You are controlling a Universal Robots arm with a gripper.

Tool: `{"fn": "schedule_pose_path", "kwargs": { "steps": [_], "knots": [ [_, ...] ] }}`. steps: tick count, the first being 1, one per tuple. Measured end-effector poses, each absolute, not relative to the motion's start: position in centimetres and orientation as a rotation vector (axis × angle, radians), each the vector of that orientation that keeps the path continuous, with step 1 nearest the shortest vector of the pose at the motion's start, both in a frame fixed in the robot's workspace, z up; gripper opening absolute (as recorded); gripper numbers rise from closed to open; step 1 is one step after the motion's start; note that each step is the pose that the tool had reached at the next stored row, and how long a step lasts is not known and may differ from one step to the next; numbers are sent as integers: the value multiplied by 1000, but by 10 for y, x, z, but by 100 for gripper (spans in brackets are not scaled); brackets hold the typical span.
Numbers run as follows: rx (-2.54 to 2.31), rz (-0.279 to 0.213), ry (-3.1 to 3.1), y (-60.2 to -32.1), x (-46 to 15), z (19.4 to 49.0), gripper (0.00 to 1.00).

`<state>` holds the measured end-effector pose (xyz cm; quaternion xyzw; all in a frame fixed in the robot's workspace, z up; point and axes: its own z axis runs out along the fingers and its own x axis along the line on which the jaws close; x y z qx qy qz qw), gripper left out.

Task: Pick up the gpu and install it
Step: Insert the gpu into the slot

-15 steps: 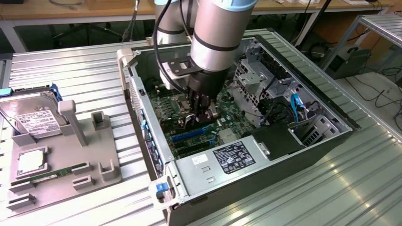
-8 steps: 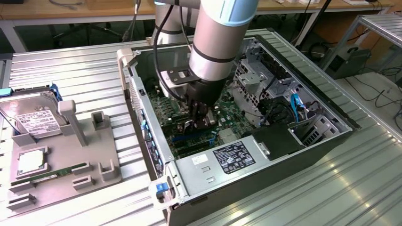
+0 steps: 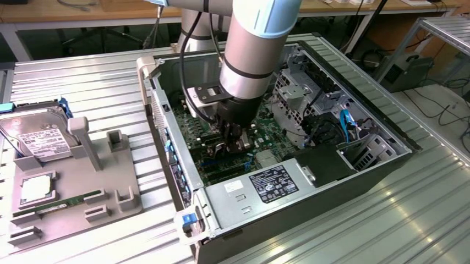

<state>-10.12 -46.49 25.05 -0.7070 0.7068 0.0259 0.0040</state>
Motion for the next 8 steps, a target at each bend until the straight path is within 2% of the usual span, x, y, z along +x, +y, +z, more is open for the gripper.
{"fn": "schedule_pose_path", "kwargs": {
  "steps": [8],
  "knots": [
    [-2215,81,2215,-465,-101,250,27]
  ]
}}
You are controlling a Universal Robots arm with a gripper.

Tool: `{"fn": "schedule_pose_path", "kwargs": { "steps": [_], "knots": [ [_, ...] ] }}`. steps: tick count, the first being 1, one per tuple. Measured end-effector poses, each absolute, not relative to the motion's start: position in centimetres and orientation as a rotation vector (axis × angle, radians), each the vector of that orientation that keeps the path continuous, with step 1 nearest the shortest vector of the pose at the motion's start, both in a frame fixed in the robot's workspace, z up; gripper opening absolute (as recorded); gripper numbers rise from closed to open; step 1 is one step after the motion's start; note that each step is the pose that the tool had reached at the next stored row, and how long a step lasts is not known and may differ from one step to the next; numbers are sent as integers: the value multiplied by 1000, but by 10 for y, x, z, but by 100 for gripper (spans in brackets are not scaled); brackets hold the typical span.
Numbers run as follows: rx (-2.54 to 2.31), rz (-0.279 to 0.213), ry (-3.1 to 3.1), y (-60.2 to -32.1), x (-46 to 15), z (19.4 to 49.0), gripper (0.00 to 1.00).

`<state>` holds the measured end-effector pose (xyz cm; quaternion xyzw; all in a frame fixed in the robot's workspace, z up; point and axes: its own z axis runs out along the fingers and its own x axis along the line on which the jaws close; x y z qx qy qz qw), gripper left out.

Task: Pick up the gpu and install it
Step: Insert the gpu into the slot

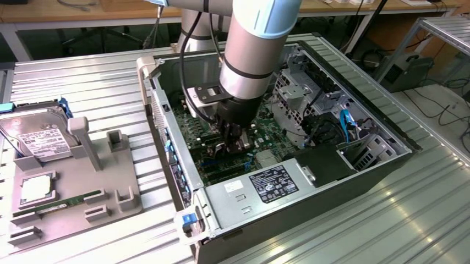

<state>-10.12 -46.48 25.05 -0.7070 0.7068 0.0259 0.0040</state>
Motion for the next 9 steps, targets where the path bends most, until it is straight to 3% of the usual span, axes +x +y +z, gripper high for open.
{"fn": "schedule_pose_path", "kwargs": {
  "steps": [1,2,9],
  "knots": [
    [-2215,81,2215,-465,-101,250,27],
    [-2215,81,2215,-465,-101,250,34],
    [-2217,81,2214,-465,-101,279,34]
  ]
}}
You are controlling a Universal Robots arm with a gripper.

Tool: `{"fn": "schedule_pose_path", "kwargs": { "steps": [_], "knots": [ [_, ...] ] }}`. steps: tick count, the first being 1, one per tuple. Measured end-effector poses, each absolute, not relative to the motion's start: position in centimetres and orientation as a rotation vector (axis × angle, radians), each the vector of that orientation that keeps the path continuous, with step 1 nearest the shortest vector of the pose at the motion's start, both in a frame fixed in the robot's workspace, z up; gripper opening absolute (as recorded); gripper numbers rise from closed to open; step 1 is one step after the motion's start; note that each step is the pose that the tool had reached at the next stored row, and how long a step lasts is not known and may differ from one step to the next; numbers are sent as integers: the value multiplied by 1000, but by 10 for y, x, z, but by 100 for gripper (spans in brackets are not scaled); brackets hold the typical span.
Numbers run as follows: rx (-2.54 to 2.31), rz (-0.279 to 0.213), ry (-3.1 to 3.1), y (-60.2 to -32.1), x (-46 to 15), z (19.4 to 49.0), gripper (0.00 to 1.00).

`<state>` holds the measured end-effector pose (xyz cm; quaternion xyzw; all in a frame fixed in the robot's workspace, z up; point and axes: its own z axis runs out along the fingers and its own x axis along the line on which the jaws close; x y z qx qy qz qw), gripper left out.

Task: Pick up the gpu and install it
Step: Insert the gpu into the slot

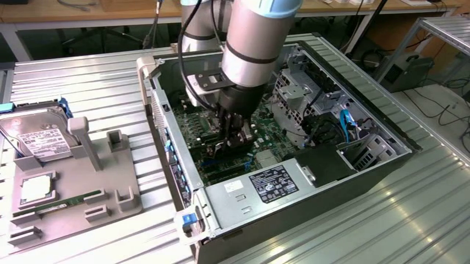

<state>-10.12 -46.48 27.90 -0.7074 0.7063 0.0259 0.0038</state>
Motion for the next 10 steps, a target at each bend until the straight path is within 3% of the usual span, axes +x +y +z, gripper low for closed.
{"fn": "schedule_pose_path", "kwargs": {
  "steps": [4,6,10],
  "knots": [
    [-2228,76,2208,-456,-102,284,25],
    [-2236,75,2200,-456,-104,284,13],
    [-2254,75,2182,-455,-108,283,11]
  ]
}}
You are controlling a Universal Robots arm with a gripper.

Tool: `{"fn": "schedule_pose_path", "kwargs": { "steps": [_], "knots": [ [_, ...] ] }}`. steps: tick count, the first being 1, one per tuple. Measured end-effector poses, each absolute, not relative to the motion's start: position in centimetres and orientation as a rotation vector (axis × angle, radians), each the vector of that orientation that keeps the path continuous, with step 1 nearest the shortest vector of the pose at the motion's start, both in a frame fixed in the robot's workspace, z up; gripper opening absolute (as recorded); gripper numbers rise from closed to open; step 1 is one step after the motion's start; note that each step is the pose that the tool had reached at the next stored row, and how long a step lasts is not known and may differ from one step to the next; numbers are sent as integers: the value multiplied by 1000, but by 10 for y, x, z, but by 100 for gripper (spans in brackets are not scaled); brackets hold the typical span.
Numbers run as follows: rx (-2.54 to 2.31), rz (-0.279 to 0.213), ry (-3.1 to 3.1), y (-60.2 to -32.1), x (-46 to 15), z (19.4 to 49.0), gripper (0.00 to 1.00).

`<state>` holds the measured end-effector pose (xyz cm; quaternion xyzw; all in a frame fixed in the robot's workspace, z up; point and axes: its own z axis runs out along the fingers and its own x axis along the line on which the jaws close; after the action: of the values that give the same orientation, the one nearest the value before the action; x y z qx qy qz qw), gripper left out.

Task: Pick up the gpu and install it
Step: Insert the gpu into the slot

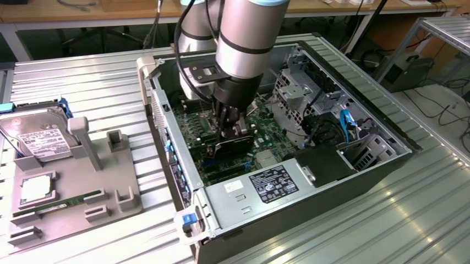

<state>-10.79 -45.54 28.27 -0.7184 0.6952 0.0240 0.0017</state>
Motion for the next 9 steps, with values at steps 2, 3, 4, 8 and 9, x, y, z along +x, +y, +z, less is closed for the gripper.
{"fn": "schedule_pose_path", "kwargs": {
  "steps": [2,3,4,8,9],
  "knots": [
    [-2263,75,2173,-455,-110,280,11],
    [-2267,75,2169,-455,-111,279,11],
    [-2271,75,2165,-455,-112,278,11],
    [-2289,75,2148,-455,-114,273,11],
    [-2293,75,2144,-455,-114,272,11]
  ]
}}
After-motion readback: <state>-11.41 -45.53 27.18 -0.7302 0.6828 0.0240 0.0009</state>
